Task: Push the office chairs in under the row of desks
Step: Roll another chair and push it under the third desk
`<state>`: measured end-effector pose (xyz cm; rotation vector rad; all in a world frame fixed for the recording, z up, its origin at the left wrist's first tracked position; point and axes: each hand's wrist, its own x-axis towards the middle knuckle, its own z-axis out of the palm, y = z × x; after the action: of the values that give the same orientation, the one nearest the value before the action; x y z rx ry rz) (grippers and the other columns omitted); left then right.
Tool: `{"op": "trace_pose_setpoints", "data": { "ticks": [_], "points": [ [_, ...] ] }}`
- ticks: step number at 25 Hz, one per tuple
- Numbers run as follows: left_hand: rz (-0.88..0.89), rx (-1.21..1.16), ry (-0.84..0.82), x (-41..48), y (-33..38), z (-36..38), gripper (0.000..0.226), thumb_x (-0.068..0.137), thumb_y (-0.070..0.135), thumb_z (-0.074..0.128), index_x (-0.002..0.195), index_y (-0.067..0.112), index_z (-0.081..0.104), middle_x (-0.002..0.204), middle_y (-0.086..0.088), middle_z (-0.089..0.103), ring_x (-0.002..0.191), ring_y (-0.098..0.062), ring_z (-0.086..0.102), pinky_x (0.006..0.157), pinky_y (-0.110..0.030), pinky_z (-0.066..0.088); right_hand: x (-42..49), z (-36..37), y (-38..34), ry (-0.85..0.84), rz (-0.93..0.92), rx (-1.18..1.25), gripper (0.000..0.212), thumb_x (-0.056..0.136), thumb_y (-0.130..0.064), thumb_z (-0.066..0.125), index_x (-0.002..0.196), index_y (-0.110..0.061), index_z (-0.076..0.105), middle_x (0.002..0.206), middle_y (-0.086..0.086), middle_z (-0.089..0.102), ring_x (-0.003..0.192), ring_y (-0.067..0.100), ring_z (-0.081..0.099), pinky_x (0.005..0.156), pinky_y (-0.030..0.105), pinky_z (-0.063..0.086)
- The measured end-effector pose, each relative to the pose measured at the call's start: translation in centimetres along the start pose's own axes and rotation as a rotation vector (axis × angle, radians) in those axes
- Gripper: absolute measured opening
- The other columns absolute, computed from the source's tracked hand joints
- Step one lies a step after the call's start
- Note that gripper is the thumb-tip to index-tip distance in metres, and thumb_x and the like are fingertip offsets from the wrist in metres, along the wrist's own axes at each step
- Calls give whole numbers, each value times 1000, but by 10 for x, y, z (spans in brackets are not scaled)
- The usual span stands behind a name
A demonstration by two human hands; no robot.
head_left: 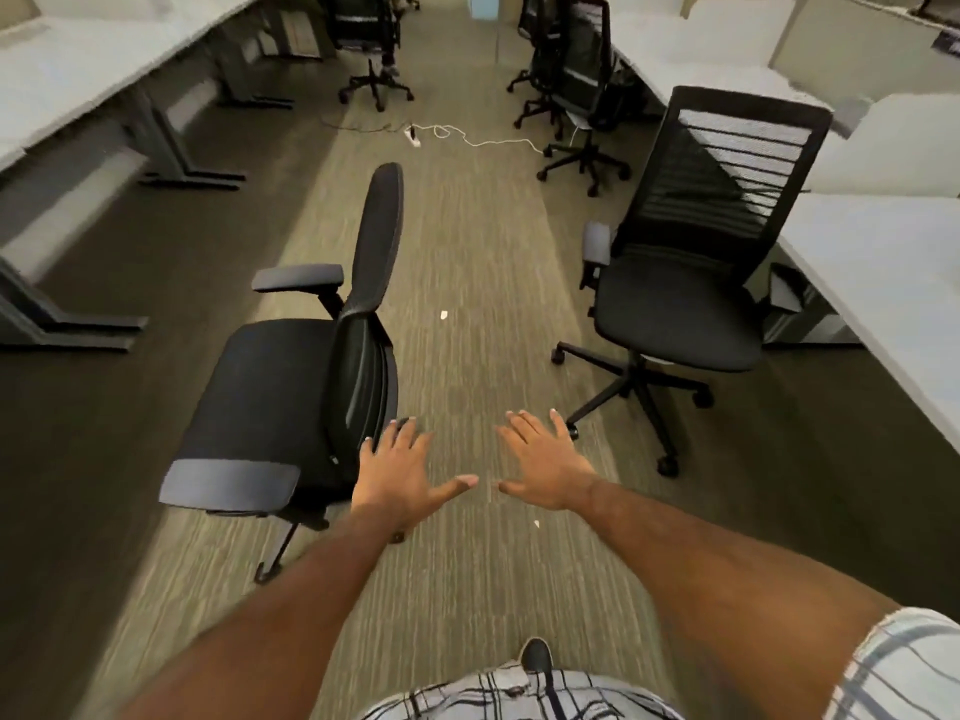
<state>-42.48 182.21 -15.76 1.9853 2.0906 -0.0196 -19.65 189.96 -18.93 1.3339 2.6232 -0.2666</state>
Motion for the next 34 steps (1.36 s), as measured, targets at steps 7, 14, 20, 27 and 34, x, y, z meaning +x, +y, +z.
{"op": "trace_pose_setpoints", "data": {
  "ticks": [7, 14, 20, 27, 34],
  "points": [
    [76, -95, 299, 103, 50, -91, 104, 83, 91, 21, 159, 21, 28, 171, -6, 11, 157, -21, 3, 124, -53, 21, 121, -99, 82, 117, -169, 48, 85, 96, -66, 48, 162, -19, 21, 170, 6, 18, 158, 23, 8, 124, 58, -4],
    [-153, -133, 542, 194, -9, -162, 92, 89, 84, 27, 154, 20, 38, 169, -8, 18, 157, -24, 5, 123, -54, 17, 264, -172, 97, 156, -312, 14, 83, 97, -64, 51, 162, -21, 22, 169, 4, 21, 157, 24, 12, 124, 59, -1],
    [-515, -236, 301, 227, -48, -147, 88, 90, 74, 49, 158, 23, 26, 170, -11, 9, 157, -30, 1, 122, -59, 21, 369, -231, 74, 226, -473, 13, 78, 99, -65, 44, 160, -19, 31, 168, 6, 27, 156, 24, 17, 124, 59, 2],
    [-684, -459, 248, 229, -51, -134, 97, 74, 89, 48, 153, 36, 31, 163, 6, 28, 148, -18, 29, 113, -44, 37, 496, -273, 43, 246, -755, 18, 84, 92, -74, 43, 155, -18, 41, 164, 10, 35, 153, 26, 27, 124, 52, 13],
    [-922, -484, 164, 239, -36, -143, 105, 55, 108, 36, 139, 47, 46, 125, 19, 64, 107, -8, 60, 86, -31, 48, 554, -276, 29, -45, -1084, -296, 91, 75, -93, 9, 89, -29, 72, 77, -6, 68, 78, 20, 63, 70, 39, 45]
  ]
}}
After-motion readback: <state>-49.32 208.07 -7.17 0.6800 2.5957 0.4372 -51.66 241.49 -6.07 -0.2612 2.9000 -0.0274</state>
